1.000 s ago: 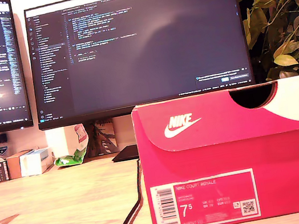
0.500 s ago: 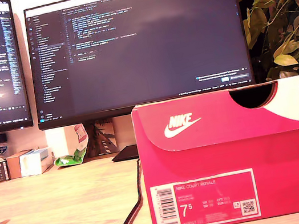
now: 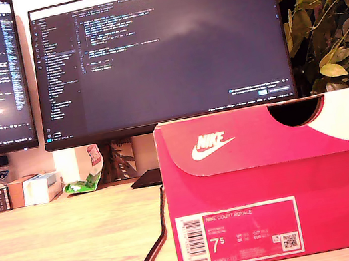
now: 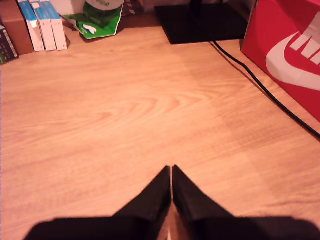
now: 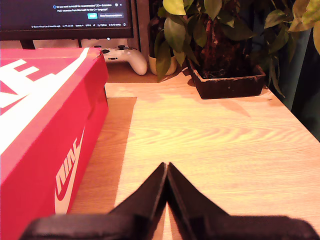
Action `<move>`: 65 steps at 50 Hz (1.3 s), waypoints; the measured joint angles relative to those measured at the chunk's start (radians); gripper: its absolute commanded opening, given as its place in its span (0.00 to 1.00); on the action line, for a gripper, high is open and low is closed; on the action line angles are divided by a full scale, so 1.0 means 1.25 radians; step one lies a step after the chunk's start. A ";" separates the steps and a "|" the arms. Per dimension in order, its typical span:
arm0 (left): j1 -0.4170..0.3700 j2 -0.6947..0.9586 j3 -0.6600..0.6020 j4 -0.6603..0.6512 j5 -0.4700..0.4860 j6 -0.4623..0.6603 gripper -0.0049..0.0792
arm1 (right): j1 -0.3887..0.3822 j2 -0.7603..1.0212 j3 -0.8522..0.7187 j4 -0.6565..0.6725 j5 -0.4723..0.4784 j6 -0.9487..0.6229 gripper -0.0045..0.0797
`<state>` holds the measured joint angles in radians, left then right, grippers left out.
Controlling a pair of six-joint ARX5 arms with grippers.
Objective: Close the red shoebox by pushing the lid with your left arm and holding the box in place with your right arm
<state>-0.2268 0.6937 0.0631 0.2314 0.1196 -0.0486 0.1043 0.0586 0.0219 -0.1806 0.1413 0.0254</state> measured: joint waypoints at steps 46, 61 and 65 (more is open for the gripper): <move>0.175 -0.459 0.000 -0.392 0.013 0.039 0.04 | 0.000 0.000 0.000 0.000 0.000 0.000 0.04; 0.205 -0.559 0.000 -0.478 0.047 0.021 0.04 | 0.000 0.000 0.000 0.000 0.000 0.000 0.04; 0.205 -0.558 0.000 -0.478 0.050 0.020 0.04 | 0.000 0.000 0.000 0.001 0.000 0.000 0.04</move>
<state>0.0292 -0.0040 0.0635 -0.3664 0.1825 -0.0235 0.1043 0.0586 0.0219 -0.1799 0.1413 0.0254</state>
